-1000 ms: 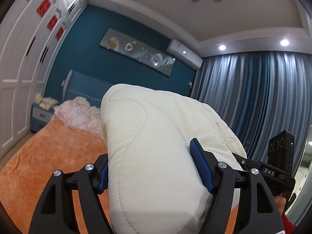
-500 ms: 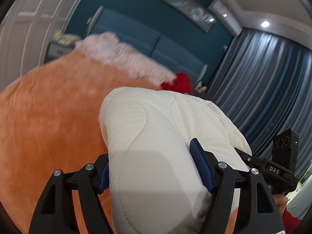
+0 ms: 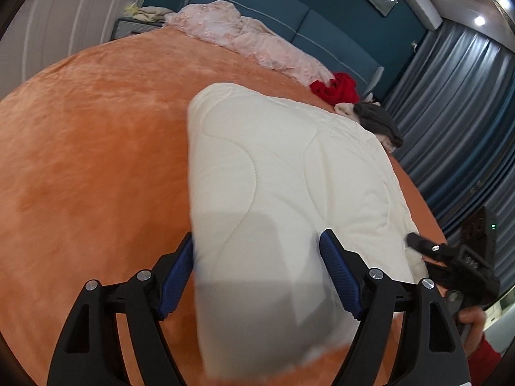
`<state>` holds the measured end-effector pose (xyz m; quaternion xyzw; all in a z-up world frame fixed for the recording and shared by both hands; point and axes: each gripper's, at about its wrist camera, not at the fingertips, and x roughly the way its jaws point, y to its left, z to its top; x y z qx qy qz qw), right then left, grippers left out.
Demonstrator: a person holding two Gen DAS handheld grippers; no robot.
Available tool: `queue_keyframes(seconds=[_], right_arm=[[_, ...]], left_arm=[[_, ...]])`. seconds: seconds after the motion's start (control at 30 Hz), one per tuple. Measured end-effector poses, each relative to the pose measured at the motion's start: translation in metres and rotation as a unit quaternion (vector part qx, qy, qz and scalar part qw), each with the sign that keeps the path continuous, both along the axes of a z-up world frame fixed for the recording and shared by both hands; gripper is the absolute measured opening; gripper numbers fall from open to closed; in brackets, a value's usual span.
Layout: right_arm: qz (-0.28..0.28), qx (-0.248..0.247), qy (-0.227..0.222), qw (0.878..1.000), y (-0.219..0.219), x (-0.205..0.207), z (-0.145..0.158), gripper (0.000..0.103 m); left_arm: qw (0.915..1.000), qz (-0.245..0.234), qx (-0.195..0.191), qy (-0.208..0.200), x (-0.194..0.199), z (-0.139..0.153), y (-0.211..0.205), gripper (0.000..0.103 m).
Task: Fold large clothes
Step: 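Lower the folded jacket onto the bed and open both grippers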
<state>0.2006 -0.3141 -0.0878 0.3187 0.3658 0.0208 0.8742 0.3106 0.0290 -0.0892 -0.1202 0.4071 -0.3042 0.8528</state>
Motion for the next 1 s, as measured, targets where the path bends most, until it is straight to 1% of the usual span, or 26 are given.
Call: queue_keyframes(seconds=[0.1, 0.13, 0.17, 0.2, 0.23, 0.27, 0.33, 0.4, 0.43, 0.47, 0.57, 0.67, 0.7, 0.77, 0.83, 0.93, 1.0], right_arm=[[-0.030, -0.038, 0.008, 0.999, -0.003, -0.023, 0.029, 0.068], [-0.031, -0.048, 0.006, 0.998, -0.004, -0.026, 0.037, 0.059], [-0.025, -0.073, 0.000, 0.997, -0.001, -0.027, 0.055, 0.056], [-0.023, -0.094, 0.000, 0.995, 0.003, -0.024, 0.067, 0.052], [-0.019, -0.107, -0.002, 0.994, 0.007, -0.019, 0.077, 0.046], [-0.014, -0.119, -0.006, 0.993, 0.012, -0.012, 0.087, 0.043], [-0.009, -0.138, -0.016, 0.990, 0.024, 0.013, 0.105, 0.042], [-0.008, -0.158, -0.019, 0.987, 0.034, 0.036, 0.115, 0.042], [-0.009, -0.171, -0.018, 0.985, 0.041, 0.054, 0.117, 0.042], [-0.007, -0.173, -0.016, 0.985, 0.043, 0.066, 0.116, 0.042], [-0.015, -0.180, 0.004, 0.984, 0.045, 0.104, 0.102, 0.042], [-0.029, -0.189, 0.027, 0.981, 0.044, 0.131, 0.077, 0.042], [-0.032, -0.191, 0.038, 0.980, 0.043, 0.138, 0.064, 0.042], [-0.039, -0.193, 0.055, 0.979, 0.040, 0.145, 0.039, 0.043], [-0.046, -0.183, 0.060, 0.980, 0.035, 0.145, 0.014, 0.054], [-0.057, -0.154, 0.053, 0.985, 0.025, 0.139, -0.008, 0.058], [-0.062, -0.132, 0.047, 0.988, 0.018, 0.136, -0.020, 0.059]], left_arm=[[0.9995, 0.009, 0.028, -0.006, -0.014, 0.025, 0.008, 0.075], [0.9987, 0.019, 0.043, -0.018, -0.019, 0.042, 0.010, 0.075], [0.9980, 0.025, 0.050, -0.028, -0.019, 0.051, 0.011, 0.075], [0.9969, 0.031, 0.059, -0.041, -0.018, 0.064, 0.009, 0.075], [0.9948, 0.041, 0.075, -0.056, -0.015, 0.081, 0.004, 0.075], [0.9934, 0.047, 0.083, -0.065, -0.011, 0.093, -0.002, 0.075], [0.9903, 0.059, 0.099, -0.078, 0.003, 0.115, -0.021, 0.075], [0.9877, 0.059, 0.113, -0.091, 0.021, 0.127, -0.048, 0.075], [0.9854, 0.064, 0.126, -0.095, 0.030, 0.127, -0.059, 0.075], [0.9831, 0.068, 0.141, -0.096, 0.039, 0.124, -0.071, 0.075], [0.9799, 0.071, 0.170, -0.077, 0.069, 0.102, -0.103, 0.075], [0.9771, 0.077, 0.188, -0.063, 0.088, 0.073, -0.122, 0.075], [0.9766, 0.076, 0.193, -0.056, 0.093, 0.061, -0.127, 0.075], [0.9748, 0.075, 0.205, -0.043, 0.098, 0.042, -0.131, 0.075], [0.9731, 0.077, 0.213, -0.045, 0.101, 0.025, -0.135, 0.076], [0.9739, 0.076, 0.207, -0.052, 0.100, 0.016, -0.139, 0.082], [0.9722, 0.074, 0.214, -0.061, 0.100, 0.008, -0.144, 0.084]])
